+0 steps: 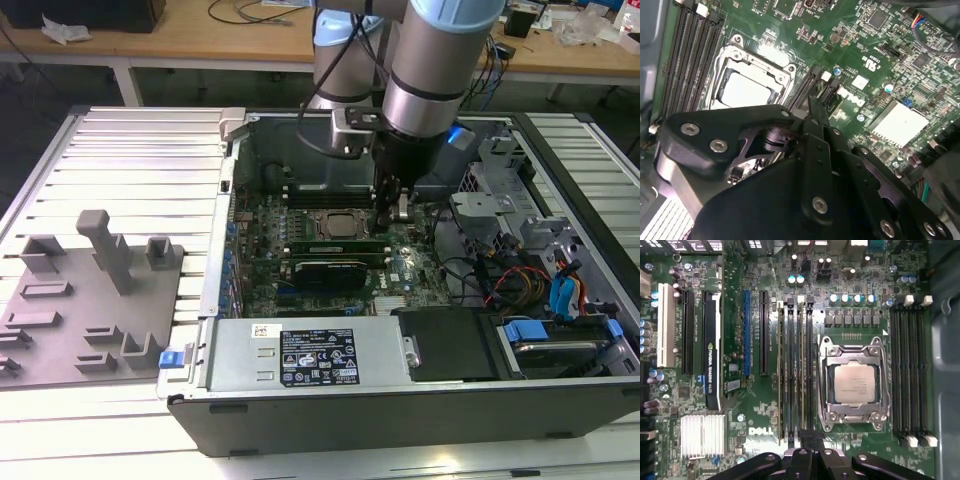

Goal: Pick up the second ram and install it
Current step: 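Press down the second ram until it locks into place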

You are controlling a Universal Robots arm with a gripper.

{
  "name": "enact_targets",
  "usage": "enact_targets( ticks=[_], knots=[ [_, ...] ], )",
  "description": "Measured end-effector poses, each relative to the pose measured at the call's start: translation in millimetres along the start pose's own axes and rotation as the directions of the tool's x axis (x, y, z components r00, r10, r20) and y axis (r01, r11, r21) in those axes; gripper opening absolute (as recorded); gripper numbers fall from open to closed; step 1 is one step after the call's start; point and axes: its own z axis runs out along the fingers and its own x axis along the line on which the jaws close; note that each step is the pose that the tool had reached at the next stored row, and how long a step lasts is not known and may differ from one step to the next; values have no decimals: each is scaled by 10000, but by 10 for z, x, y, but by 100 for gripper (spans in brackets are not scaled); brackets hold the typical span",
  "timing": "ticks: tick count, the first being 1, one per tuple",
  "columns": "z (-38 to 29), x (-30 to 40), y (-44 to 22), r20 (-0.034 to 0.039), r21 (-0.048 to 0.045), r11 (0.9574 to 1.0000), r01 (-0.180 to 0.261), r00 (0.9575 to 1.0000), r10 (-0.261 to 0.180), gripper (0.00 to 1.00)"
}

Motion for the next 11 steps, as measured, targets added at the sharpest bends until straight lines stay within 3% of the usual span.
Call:
enact_targets(
  ticks=[4, 7, 11],
  knots=[
    [117, 3, -4, 6, 0, 10000, 0, 10000, 0, 11],
    [196, 10, -8, 51, -2, 10000, 3, 10000, -3, 11],
    [202, 11, -9, 85, 0, 10000, 4, 10000, -4, 11]
  ],
)
